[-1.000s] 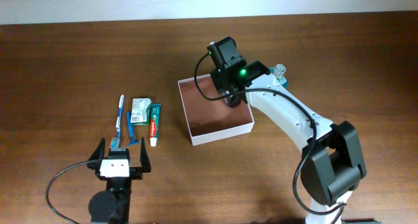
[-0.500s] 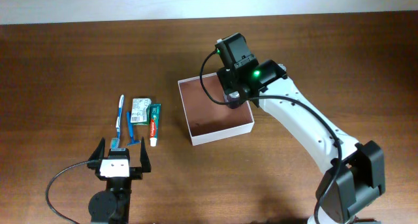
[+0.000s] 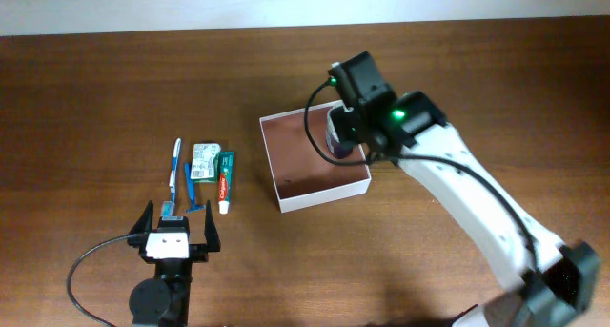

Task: Pack container
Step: 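Lower the soap bottle into the box's back corner and release, then move the right gripper to the teal mouthwash bottle and grasp it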

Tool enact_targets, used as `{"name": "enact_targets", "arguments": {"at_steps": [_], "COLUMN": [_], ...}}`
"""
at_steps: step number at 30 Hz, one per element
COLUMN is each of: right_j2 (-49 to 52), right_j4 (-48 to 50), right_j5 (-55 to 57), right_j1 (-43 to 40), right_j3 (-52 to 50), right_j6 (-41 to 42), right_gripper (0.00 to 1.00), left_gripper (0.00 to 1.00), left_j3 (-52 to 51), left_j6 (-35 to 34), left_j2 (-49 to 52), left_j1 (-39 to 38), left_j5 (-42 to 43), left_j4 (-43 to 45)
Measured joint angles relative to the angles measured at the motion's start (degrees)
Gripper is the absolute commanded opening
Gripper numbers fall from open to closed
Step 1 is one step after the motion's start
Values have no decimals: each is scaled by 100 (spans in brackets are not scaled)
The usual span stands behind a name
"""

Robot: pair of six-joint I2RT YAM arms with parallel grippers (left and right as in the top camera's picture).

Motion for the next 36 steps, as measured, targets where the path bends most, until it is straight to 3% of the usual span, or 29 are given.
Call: {"name": "enact_targets", "arguments": {"at_steps": [2,4,8,14,15,18,21,36], "right_j2": [-192,-273,-247,-243,-243,-243,-245,-225], "right_j4": [-236,-501,-861,-848,-798,-629,-448,258], "right_j5": [-111,-192,-313,-400,-442,-551,-656,-787], "right_j1": [0,0,0,-249,-376,-846,-1250,-1989], "right_j3": [0,2,0,0,0,0,0,0], "right_j6": [44,74,136,186,208,151,-127,-1040], "right_gripper": [50,31,4,4,7,42,56,64], "left_gripper": [99,99,99,99,99,99,100,99], "left_j3": [0,0,0,0,0,0,0,0], "left_j6": [0,0,0,0,0,0,0,0], "left_j2": [0,0,0,0,0,0,0,0], "left_j1": [0,0,0,0,0,0,0,0], "left_j5": [0,0,2,2,2,2,2,0], "left_j4": [-2,0,-2,0,0,-2,0,0]}}
